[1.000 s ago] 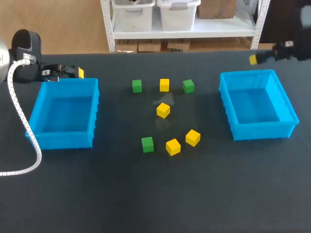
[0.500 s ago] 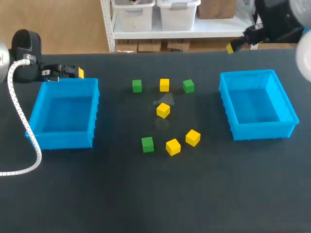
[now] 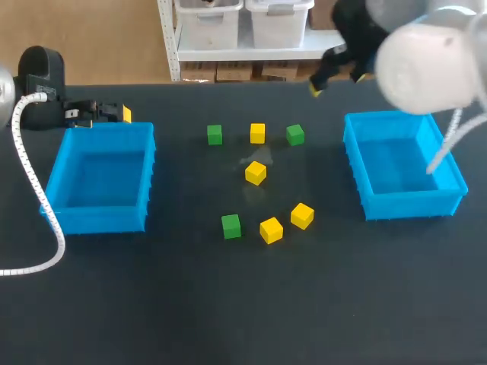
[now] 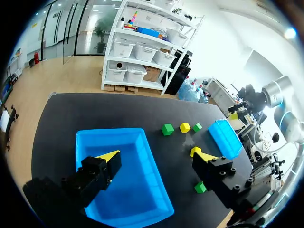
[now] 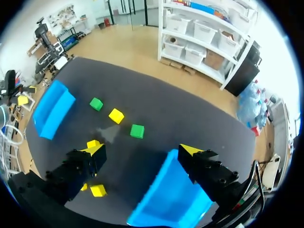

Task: Put the green cubes in the right bin and the yellow cubes in the left bin.

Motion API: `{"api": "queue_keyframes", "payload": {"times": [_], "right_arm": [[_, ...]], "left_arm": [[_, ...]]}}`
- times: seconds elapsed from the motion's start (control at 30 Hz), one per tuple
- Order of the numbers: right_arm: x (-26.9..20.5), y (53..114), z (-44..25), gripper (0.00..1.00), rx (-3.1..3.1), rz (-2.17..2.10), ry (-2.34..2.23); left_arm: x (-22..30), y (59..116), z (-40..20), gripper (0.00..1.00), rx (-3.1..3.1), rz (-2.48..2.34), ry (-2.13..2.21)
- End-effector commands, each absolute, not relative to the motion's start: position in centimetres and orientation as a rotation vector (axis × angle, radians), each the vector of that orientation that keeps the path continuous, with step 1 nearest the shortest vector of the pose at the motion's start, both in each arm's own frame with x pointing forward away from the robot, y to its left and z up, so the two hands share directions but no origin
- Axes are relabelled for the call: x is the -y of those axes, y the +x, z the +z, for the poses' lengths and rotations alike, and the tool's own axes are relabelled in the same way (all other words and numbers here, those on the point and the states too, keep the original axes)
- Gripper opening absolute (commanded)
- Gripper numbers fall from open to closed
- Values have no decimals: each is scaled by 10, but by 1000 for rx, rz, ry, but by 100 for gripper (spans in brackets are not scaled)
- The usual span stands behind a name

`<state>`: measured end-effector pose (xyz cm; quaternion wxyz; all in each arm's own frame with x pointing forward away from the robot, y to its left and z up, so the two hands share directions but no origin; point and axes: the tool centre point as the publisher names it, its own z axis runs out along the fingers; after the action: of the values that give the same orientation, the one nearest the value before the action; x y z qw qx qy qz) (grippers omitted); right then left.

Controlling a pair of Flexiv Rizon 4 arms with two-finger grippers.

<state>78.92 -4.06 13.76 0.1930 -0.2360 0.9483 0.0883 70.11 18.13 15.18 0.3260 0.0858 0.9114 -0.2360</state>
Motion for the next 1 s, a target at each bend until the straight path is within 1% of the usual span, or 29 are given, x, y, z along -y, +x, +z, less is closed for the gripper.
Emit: {"api": "queue_keyframes", "payload": {"times": [0.03, 0.27, 0.47, 0.63, 1.0], "right_arm": [[17, 806, 109, 100, -2789, 200, -651], [7, 812, 69, 100, -2887, 187, -580], [-3, 818, 33, 100, -2962, 160, -610], [-12, 827, 21, 100, -2980, 131, -671], [-6, 846, 1, 100, -3041, 73, -640]], "left_arm": [[-183, 701, 150, 100, -2381, -627, 228], [-183, 701, 150, 100, -2381, -627, 228], [-183, 701, 150, 100, -2381, -627, 228], [-183, 701, 150, 100, -2381, -627, 228], [-183, 701, 150, 100, -2381, -627, 228]]}}
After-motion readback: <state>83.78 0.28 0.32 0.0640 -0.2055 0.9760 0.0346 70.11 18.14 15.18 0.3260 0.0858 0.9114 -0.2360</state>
